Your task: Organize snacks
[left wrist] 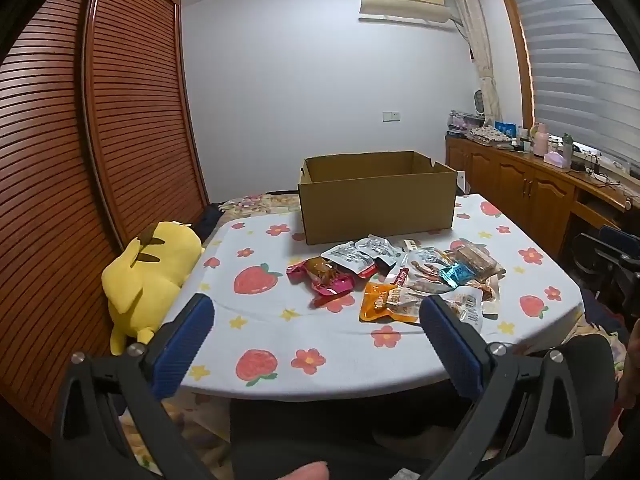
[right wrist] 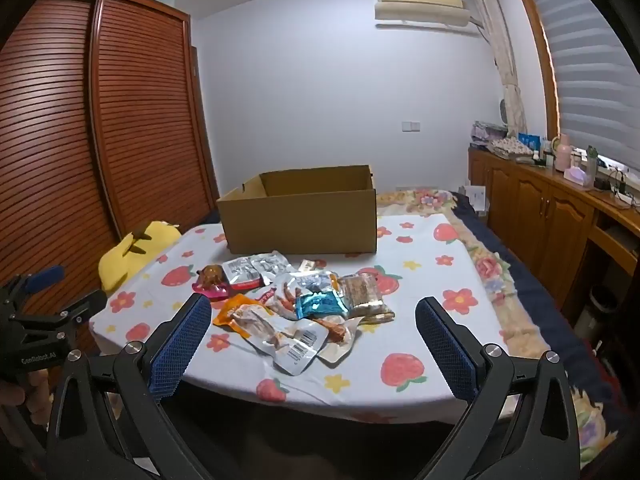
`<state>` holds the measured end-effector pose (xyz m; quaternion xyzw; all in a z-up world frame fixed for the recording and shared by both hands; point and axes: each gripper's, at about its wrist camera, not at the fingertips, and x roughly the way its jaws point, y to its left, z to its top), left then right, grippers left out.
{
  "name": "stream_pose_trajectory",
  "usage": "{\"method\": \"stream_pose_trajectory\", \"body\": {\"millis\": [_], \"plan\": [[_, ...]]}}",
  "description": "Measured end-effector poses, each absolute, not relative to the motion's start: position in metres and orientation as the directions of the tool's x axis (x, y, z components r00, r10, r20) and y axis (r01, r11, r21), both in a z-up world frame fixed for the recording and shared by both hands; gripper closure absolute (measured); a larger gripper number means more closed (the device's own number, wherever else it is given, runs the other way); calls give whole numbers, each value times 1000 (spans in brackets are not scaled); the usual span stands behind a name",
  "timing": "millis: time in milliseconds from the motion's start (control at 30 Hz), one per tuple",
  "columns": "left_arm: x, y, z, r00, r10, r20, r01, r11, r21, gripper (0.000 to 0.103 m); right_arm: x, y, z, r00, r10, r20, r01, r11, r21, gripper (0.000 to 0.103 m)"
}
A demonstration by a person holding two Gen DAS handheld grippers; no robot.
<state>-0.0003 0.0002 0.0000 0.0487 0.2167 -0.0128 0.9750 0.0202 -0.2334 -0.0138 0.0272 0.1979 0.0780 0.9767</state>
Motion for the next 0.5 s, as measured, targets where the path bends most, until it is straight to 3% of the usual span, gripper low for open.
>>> {"method": "stream_pose_trajectory", "body": {"millis": [500], "plan": [[-1, -2, 4, 906, -6, -423, 48, 995, 89, 0, 19, -233, -15, 910, 164, -381, -142, 986, 85, 0]]}}
